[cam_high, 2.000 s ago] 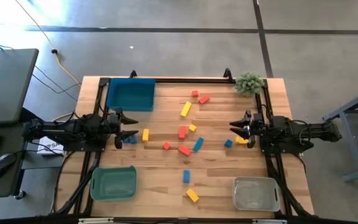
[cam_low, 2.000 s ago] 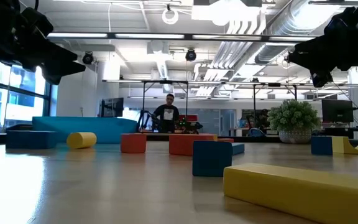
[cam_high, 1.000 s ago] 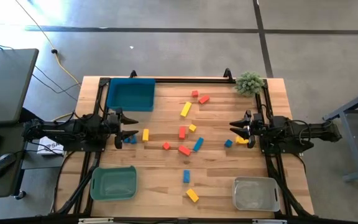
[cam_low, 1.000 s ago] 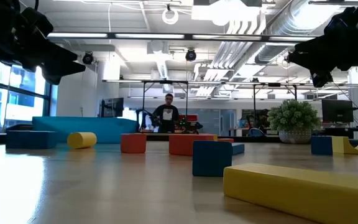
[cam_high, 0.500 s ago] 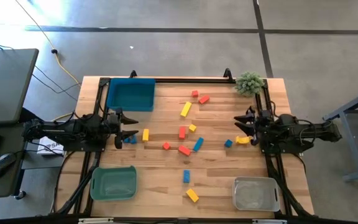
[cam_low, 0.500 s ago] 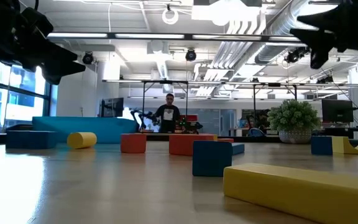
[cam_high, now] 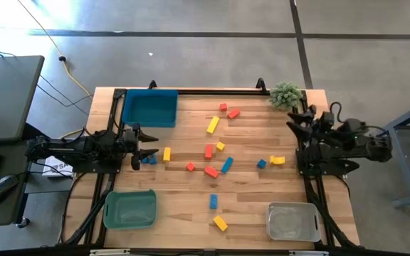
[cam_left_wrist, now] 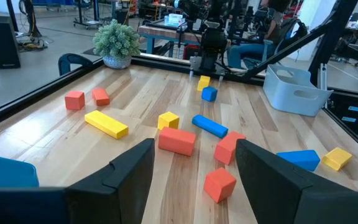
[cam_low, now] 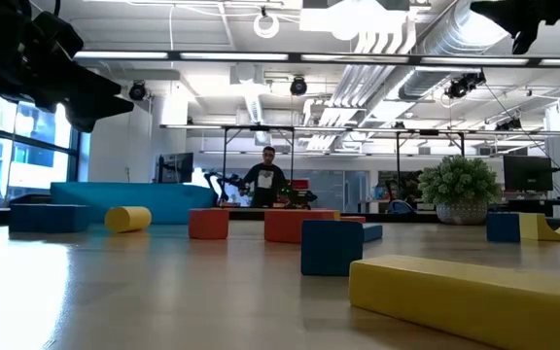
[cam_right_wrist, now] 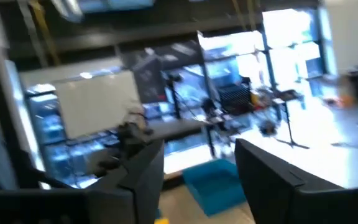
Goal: Sort & place blocks by color
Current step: Put the blue block into the white bin
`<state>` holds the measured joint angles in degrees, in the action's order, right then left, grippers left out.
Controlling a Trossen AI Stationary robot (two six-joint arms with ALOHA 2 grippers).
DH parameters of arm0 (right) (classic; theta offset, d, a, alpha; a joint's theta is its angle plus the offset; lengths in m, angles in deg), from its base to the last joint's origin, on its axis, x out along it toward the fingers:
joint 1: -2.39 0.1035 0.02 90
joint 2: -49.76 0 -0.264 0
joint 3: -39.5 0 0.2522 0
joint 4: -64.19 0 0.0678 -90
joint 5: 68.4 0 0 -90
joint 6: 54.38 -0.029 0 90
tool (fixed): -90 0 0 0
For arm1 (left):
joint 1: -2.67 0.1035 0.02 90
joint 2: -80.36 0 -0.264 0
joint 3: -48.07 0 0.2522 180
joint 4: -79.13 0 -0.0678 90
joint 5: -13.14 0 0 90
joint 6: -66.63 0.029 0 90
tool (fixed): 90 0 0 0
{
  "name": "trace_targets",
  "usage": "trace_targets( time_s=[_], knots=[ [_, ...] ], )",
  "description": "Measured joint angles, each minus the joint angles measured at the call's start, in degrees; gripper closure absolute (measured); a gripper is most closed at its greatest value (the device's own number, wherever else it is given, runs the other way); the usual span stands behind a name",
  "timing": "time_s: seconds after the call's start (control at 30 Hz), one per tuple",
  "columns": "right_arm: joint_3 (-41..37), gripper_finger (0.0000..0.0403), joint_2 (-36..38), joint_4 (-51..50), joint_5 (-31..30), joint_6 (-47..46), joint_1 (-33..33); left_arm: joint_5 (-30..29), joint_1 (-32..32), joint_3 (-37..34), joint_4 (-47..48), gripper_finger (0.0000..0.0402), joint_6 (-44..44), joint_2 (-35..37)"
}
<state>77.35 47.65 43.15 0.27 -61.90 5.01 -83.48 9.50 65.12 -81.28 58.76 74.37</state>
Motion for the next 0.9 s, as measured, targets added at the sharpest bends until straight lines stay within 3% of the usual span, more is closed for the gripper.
trace_targets(
  time_s=[0.13, 0.4, 0.6, 0.9],
  knots=[
    [7.5, 0.0186, -4.43, -12.82, -3.61, -4.74, 0.0, 0.01, 0.0, 0.0, 0.02, 0.0188, 0.0, -0.01],
    [19.2, 0.0183, -19.73, -35.3, -3.78, -19.23, 0.0, 0.01, 0.0, 0.0, 0.02, 0.0188, 0.0, -0.01],
    [23.21, 0.0183, -31.18, -43.31, -1.37, -23.28, 0.0, -0.01, 0.0, 0.0, 0.0, 0.0188, 0.0, -0.01],
    [24.27, 0.0183, -44.9, -47.1, 7.83, -33.23, 0.0, 0.01, -0.01, 0.01, 0.02, 0.0188, 0.0, -0.01]
  ],
)
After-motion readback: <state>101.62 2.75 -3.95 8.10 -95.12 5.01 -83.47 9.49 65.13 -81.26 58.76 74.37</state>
